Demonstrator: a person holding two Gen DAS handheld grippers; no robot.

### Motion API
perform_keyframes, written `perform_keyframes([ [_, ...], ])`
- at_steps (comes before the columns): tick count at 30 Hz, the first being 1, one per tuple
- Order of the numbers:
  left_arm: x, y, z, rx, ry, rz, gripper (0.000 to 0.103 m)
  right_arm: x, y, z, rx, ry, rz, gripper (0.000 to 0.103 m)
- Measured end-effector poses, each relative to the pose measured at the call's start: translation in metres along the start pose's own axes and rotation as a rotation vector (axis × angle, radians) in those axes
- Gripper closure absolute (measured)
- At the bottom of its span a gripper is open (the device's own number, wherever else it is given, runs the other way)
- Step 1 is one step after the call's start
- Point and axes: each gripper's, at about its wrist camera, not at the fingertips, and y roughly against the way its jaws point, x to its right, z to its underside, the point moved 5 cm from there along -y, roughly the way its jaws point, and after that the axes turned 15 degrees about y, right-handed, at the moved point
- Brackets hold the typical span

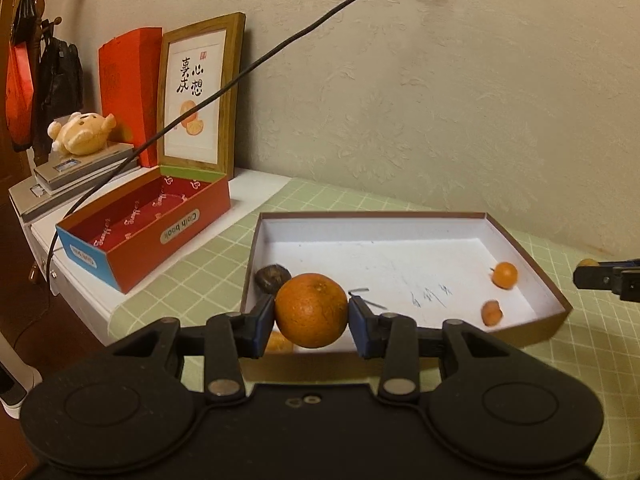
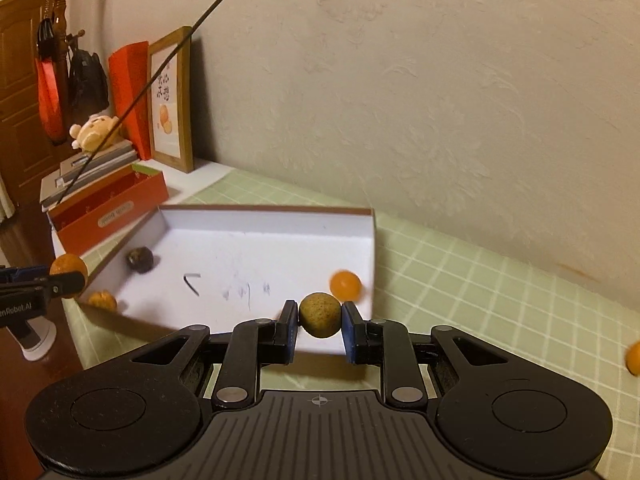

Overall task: Organize fruits
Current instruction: 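Carry the orange and greenish fruit over the white box and open both tools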

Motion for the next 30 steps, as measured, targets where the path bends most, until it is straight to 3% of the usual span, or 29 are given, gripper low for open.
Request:
perform_keyframes([
  [10, -0.009, -0.037, -0.019, 0.005, 0.007, -0.008, 0.072, 0.008, -0.047, -0.017, -0.006, -0.030, 0.007, 0.080],
  [22, -0.010, -0.063, -0.019, -0.023, 0.019, 0.001, 0.071, -0.005, -0.091, -0.029, -0.012, -0.017, -0.028, 0.080],
  [23, -0.010, -0.064, -0.019, -0.020, 0.019, 0.003, 0.067, -0.007, -0.092, -0.029, -0.009, -0.013, -0.032, 0.080],
  [24, -0.010, -0.065, -0.018, -0.012, 0.019, -0.006, 0.039, -0.009, -0.094, -0.030, -0.006, -0.007, -0.037, 0.079],
  [25, -0.010, -0.065, -0.018, 0.010, 0.018, -0.028, 0.019, -0.011, -0.099, -0.030, -0.021, 0.007, -0.028, 0.071],
  [26, -0.011, -0.062, -0.019, 0.050, 0.013, -0.051, 0.008, -0.011, -0.101, -0.028, -0.027, 0.010, -0.006, 0.056],
  [27, -0.011, -0.060, -0.020, 0.065, -0.001, -0.056, 0.007, -0.010, -0.101, -0.027, -0.018, 0.002, 0.000, 0.019],
  [28, -0.011, -0.060, -0.020, 0.057, -0.006, -0.047, 0.007, -0.010, -0.099, -0.025, 0.012, -0.014, -0.001, 0.004],
  [30, -0.015, -0.060, -0.021, 0.058, 0.013, -0.049, 0.007, -0.010, -0.099, -0.026, 0.021, -0.014, 0.016, 0.002],
])
